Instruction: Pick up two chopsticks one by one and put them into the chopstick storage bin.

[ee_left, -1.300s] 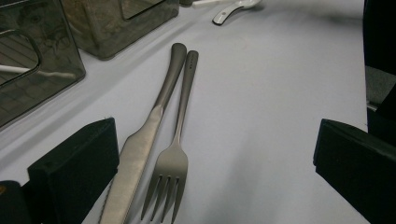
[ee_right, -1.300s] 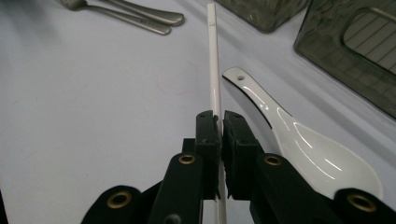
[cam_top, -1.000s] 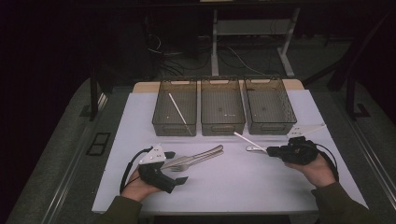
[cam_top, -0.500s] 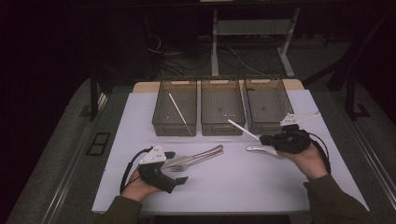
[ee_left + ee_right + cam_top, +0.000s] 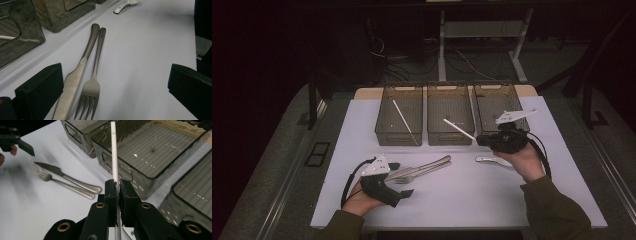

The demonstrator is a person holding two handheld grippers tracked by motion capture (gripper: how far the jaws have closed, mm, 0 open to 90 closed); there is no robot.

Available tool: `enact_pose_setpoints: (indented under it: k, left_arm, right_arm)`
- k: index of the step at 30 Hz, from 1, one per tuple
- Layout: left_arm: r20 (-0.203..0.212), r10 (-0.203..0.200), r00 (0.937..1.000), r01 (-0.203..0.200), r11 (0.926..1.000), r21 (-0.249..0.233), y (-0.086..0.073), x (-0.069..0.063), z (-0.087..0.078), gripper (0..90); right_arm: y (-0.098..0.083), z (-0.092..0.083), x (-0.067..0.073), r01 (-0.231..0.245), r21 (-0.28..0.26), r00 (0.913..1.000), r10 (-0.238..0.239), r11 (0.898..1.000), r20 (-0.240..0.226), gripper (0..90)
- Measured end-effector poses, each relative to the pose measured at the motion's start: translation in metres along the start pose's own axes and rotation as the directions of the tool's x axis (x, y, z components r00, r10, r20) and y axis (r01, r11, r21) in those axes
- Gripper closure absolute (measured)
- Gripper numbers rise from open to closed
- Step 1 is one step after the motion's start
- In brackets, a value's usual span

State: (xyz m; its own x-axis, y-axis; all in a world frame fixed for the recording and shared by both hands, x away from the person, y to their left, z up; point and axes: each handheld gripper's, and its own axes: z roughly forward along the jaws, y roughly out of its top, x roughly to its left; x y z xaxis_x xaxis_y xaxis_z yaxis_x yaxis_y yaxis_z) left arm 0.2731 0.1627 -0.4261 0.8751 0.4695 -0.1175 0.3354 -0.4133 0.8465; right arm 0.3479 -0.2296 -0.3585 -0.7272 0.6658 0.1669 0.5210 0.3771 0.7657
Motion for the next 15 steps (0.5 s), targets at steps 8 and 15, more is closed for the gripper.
enact_pose_setpoints:
  k: [8, 15]
  left_arm:
    - [-0.006, -0.004, 1.0, 0.004, 1.0, -0.009, 0.0, 0.001, -0.001, 0.0]
    - [-0.006, -0.006, 1.0, 0.006, 0.9999, -0.011, 0.0, 0.0, -0.001, 0.0]
  right_arm:
    - [0.024, 0.021, 0.007, 0.003, -0.01, 1.0, -0.003, 1.0, -0.007, 85.0]
    - [0.047, 0.042, 0.014, 0.016, -0.004, 0.9998, -0.016, 1.0, -0.008, 85.0]
